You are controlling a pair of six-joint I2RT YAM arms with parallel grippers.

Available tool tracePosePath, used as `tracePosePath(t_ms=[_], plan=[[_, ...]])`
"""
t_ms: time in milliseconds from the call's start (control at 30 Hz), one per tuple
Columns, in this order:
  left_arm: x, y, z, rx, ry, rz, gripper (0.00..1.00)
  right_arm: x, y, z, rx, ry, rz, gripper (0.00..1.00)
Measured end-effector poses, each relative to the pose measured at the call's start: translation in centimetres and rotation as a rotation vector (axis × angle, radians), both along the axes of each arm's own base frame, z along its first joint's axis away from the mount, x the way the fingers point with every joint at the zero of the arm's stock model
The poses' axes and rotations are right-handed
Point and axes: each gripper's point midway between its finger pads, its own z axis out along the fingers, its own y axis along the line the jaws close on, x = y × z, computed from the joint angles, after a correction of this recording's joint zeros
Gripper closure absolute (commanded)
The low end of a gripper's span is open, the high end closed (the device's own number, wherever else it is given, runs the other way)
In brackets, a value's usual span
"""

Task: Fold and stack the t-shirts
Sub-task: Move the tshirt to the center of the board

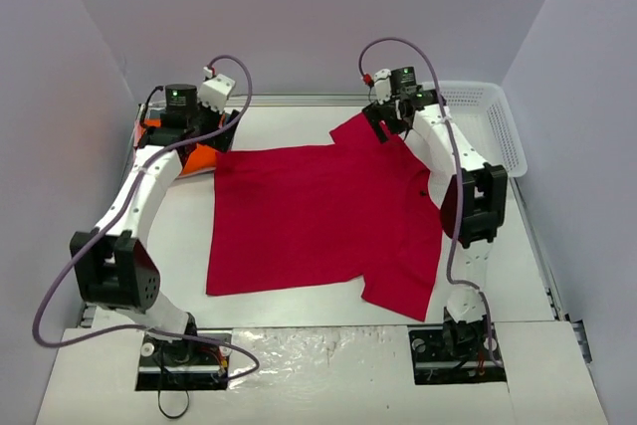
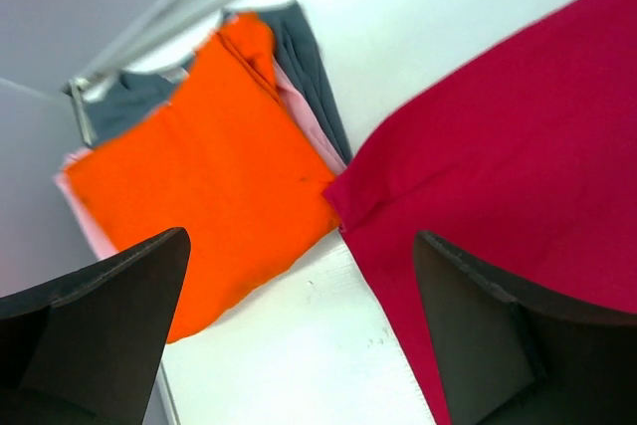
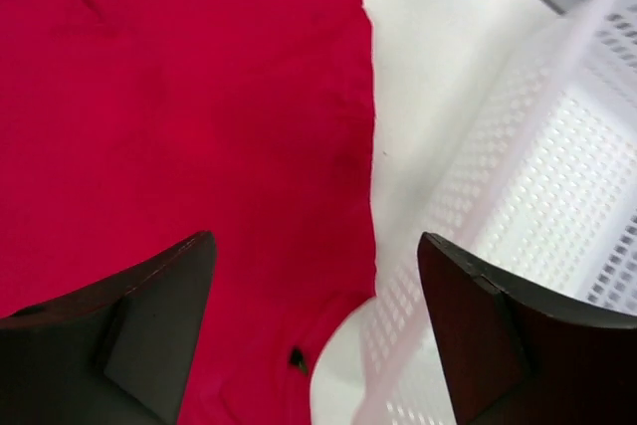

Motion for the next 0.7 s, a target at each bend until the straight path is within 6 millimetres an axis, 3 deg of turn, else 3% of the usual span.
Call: tracePosePath(t_ms=[33, 133, 167, 233, 300, 433, 567, 700], plan=[[-0.6, -0.1, 1.6, -0.005, -0.039, -0.004, 0.06, -0.6, -0.1, 1.2, 0.004, -0.017, 0.004, 0.28], [-2.6, 0.0, 4.6, -0.021, -0.114, -0.007, 0.06, -2.3, -0.5, 4.4, 0.015, -0.076, 0.014, 0.61], [-3.1, 0.0, 4.9, -0.025, -0.123, -0.007, 0.06, -2.7, -0.7, 4.9, 0.018, -0.087, 0.013, 0.80], [-3.9, 0.0, 4.7, -0.031, -0.118, -0.010, 0.06, -3.5, -0.9, 5.0, 0.022, -0.089, 0.016, 0.97], [-4.6, 0.0, 3.4, -0.033, -0.084, -0.013, 0.06, -4.0, -1.1, 3.8, 0.019, -0.066, 0.014, 1.00], [-5.7, 0.0, 0.8, -0.031, -0.002, -0.019, 0.06, -5.3, -1.5, -0.8, -0.001, 0.043, 0.012, 1.00], [-6.2, -0.1, 0.1, -0.035, 0.023, -0.023, 0.06, -5.8, -1.6, -4.7, -0.016, 0.127, 0.013, 1.00], [-6.8, -0.3, -0.5, -0.047, 0.038, -0.026, 0.06, -5.9, -1.6, -7.2, -0.026, 0.174, 0.013, 1.00]])
